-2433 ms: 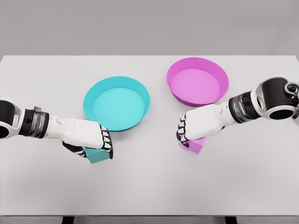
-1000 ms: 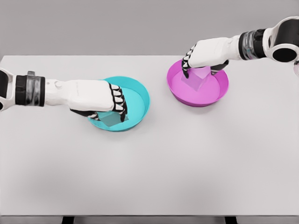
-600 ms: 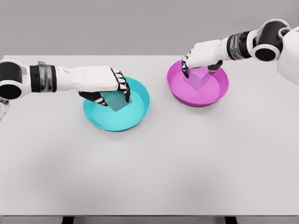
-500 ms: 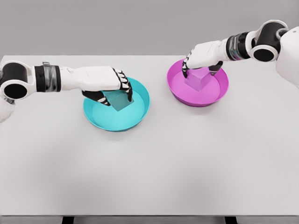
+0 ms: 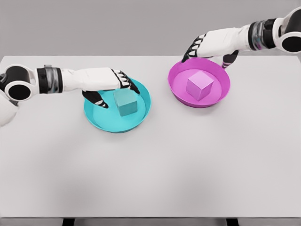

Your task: Place the blocks in the corresponding plates according to their colors

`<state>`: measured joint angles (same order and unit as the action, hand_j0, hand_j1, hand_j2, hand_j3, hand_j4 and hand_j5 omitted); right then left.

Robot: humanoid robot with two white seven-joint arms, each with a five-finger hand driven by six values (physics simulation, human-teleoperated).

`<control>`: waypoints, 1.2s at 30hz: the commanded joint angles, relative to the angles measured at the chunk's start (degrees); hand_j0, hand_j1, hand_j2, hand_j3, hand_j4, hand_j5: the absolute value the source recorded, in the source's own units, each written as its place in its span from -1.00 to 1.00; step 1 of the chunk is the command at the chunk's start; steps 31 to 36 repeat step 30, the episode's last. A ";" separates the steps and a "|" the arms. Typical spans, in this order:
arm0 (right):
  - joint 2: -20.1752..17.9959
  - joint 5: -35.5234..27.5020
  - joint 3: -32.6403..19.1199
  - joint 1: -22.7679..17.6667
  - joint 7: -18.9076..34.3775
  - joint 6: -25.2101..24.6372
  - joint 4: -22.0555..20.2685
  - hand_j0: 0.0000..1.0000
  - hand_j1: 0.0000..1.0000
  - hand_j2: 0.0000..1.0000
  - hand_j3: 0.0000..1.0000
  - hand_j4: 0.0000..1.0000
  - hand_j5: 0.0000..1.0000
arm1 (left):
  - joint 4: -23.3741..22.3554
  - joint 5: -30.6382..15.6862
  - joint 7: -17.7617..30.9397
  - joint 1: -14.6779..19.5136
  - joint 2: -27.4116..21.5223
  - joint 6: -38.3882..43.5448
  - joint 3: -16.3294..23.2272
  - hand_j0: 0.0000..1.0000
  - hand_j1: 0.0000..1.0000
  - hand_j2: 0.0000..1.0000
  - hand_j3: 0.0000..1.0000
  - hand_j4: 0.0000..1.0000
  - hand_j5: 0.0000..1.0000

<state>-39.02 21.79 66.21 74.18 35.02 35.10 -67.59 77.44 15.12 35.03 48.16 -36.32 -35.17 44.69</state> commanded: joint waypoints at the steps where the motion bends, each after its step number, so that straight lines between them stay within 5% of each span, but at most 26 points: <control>1: -6.59 -7.72 -1.70 0.00 -0.02 -0.10 -2.37 1.00 1.00 1.00 1.00 1.00 1.00 | 0.52 -0.70 -0.03 0.00 -0.33 0.17 -1.62 1.00 1.00 1.00 1.00 1.00 1.00; 3: -10.98 -10.27 -4.51 -0.17 -0.02 -0.10 -2.46 1.00 1.00 1.00 1.00 1.00 1.00 | 1.40 -0.88 -0.03 -2.54 -0.51 0.17 -7.06 1.00 1.00 1.00 1.00 1.00 1.00; 5: -14.68 -12.12 -4.51 -0.88 -0.02 -0.10 -2.63 1.00 1.00 1.00 1.00 1.00 1.00 | 4.30 -1.49 -0.03 -8.52 -0.51 0.17 -15.58 1.00 1.00 1.00 1.00 1.00 1.00; 8: -15.47 -11.77 -4.25 -4.48 -0.02 -0.10 -2.63 1.00 1.00 1.00 1.00 1.00 1.00 | 7.73 -9.22 -0.03 -15.38 -3.31 0.17 -22.89 1.00 1.00 1.00 1.00 1.00 1.00; 11: -16.96 -11.68 -4.16 -6.59 -0.02 -0.10 -2.63 1.00 1.00 1.00 1.00 1.00 1.00 | 11.16 -15.29 -0.03 -16.34 -7.98 0.17 -22.98 1.00 1.00 1.00 1.00 1.00 1.00; 18: -17.84 -11.59 -4.08 -9.32 -0.02 -0.10 -2.28 1.00 1.00 1.00 1.00 1.00 1.00 | 10.89 -27.77 -0.03 -25.31 -11.41 0.17 -23.94 1.00 1.00 1.00 1.00 1.00 1.00; 23: -17.14 -11.59 -4.08 -9.31 -0.02 -0.10 1.06 1.00 1.00 1.00 1.00 1.00 1.00 | 7.38 -28.13 -0.03 -31.11 -11.50 0.17 -26.32 1.00 1.00 1.00 1.00 1.00 1.00; 36: -17.14 -11.51 -3.99 -11.42 -0.02 -0.10 1.41 1.00 1.00 1.00 1.00 1.00 1.00 | 6.67 -27.86 -0.03 -31.29 -11.23 0.17 -26.41 1.00 1.00 1.00 1.00 1.00 1.00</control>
